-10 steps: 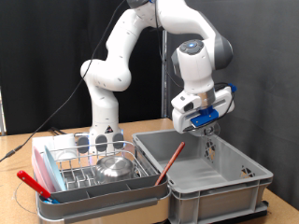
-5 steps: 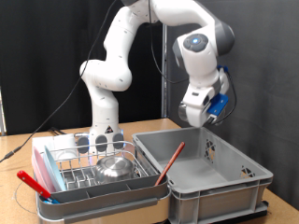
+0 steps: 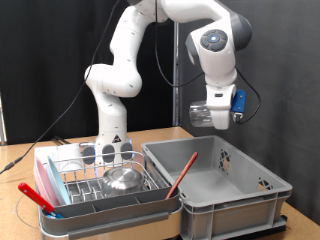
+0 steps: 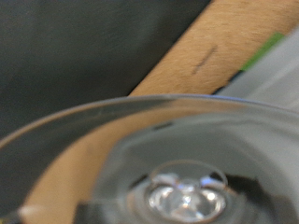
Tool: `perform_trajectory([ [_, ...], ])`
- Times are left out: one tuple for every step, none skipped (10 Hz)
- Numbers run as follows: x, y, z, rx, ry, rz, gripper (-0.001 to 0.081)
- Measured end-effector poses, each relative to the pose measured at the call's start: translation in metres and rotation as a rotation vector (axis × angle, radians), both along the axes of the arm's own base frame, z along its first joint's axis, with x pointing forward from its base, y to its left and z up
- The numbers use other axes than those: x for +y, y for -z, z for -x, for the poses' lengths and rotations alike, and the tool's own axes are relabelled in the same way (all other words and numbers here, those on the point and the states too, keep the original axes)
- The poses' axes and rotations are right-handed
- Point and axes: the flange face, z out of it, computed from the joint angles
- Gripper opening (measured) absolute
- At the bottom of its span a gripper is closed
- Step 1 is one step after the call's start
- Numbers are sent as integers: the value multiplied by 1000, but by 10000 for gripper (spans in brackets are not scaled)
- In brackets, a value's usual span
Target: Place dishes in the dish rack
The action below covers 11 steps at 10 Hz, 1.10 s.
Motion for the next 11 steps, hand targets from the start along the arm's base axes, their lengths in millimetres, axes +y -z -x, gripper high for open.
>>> perform_trajectory([
  [3, -7, 3, 0, -101, -52, 113],
  [6, -17, 6, -1, -212, -103, 113],
  [7, -27, 10, -11, -325, -142, 113],
  [5, -37, 13, -32, -441, -168, 113],
  [1, -42, 17, -54, -551, -178, 113],
  [1, -45, 21, -78, -661, -182, 113],
  [2, -44, 21, -66, -618, -191, 113],
  [5, -43, 24, -44, -630, -249, 113],
  [9, -43, 27, -10, -674, -331, 113],
  [15, -48, 27, 17, -721, -412, 113],
  [21, -58, 25, 34, -778, -481, 113],
])
